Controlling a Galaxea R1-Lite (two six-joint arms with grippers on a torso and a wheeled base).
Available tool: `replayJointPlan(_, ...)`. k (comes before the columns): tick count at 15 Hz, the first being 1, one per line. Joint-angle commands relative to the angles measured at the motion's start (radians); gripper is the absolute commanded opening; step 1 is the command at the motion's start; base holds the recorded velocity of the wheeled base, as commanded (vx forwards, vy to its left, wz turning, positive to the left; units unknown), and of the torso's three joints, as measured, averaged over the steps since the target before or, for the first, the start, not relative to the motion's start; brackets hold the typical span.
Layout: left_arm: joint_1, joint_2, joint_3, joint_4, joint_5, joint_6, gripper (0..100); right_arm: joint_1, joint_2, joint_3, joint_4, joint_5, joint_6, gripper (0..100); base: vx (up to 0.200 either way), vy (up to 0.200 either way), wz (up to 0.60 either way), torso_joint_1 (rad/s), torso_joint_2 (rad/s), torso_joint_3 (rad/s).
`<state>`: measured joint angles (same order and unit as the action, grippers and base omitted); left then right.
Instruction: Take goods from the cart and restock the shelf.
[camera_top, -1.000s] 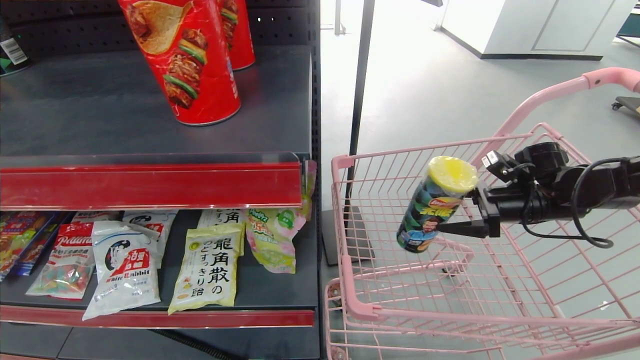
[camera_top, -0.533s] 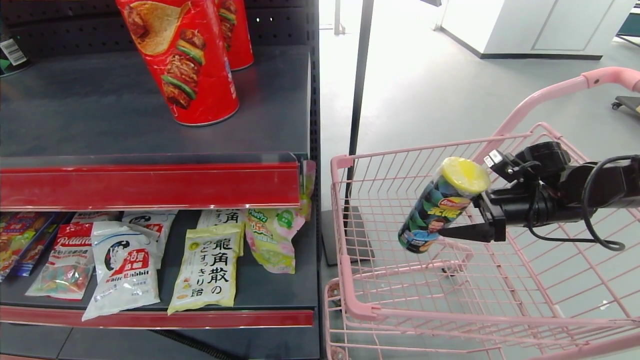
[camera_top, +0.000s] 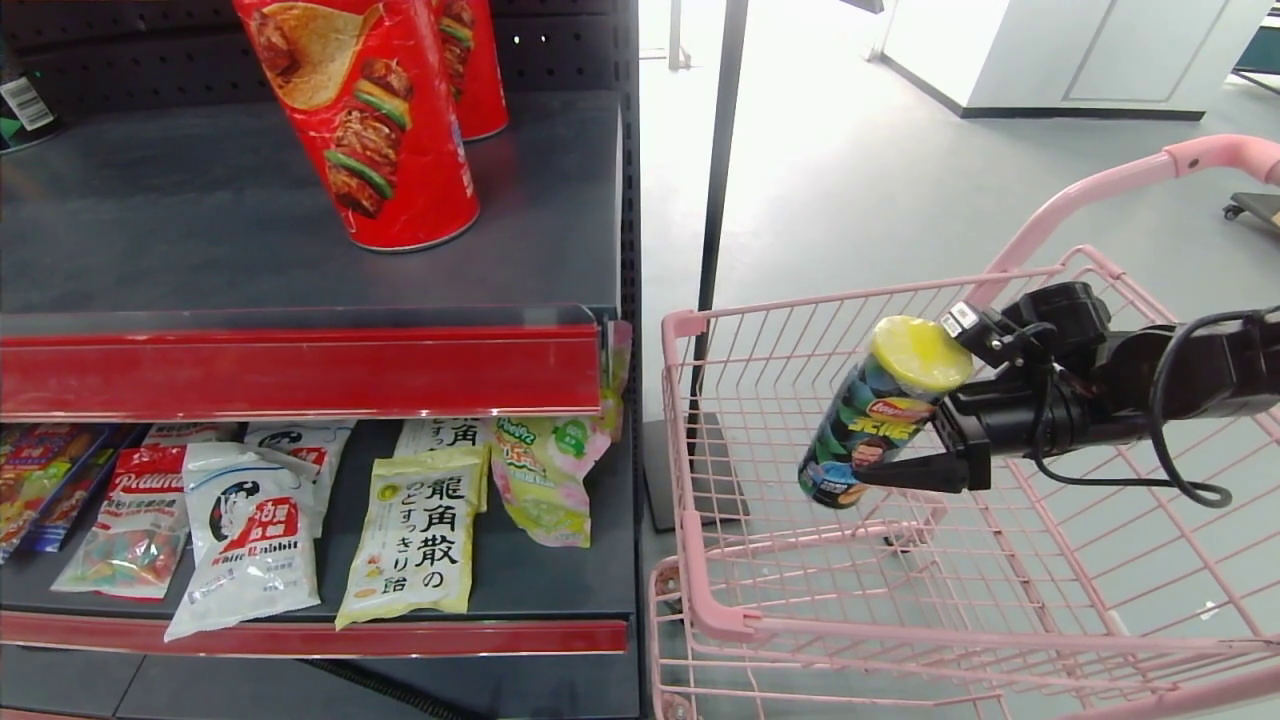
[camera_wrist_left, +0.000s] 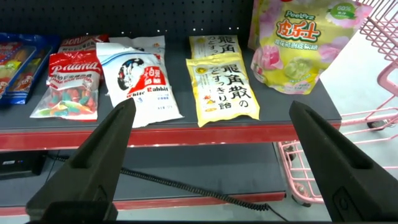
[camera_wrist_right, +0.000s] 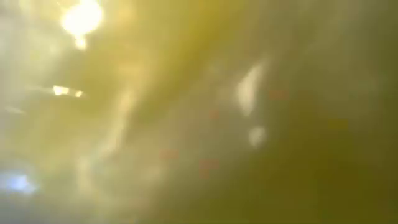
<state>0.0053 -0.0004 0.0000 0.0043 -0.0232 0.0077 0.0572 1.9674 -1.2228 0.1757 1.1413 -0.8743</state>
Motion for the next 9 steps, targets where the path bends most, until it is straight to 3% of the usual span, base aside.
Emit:
replayJointPlan(1,0.001,0.0,0.0,0.0,0.0,0.0,100,0.012,-0.002,-0.001,0.001,0.002,0.004,100,0.0,0.0,0.0,0.0,0.0,0.0)
replayJointPlan(2,0.001,0.0,0.0,0.0,0.0,0.0,100,0.013,-0.002,-0.001,-0.001,0.002,0.011,100,0.0,0.0,0.0,0.0,0.0,0.0)
replayJointPlan(3,0.001,0.0,0.0,0.0,0.0,0.0,100,0.013,-0.002,-0.001,-0.001,0.002,0.012,0,0.0,0.0,0.0,0.0,0.0,0.0)
replayJointPlan(9,0.001,0.0,0.0,0.0,0.0,0.0,100,0.01,-0.041,-0.021,0.008,-0.003,0.018,0,0.0,0.0,0.0,0.0,0.0,0.0)
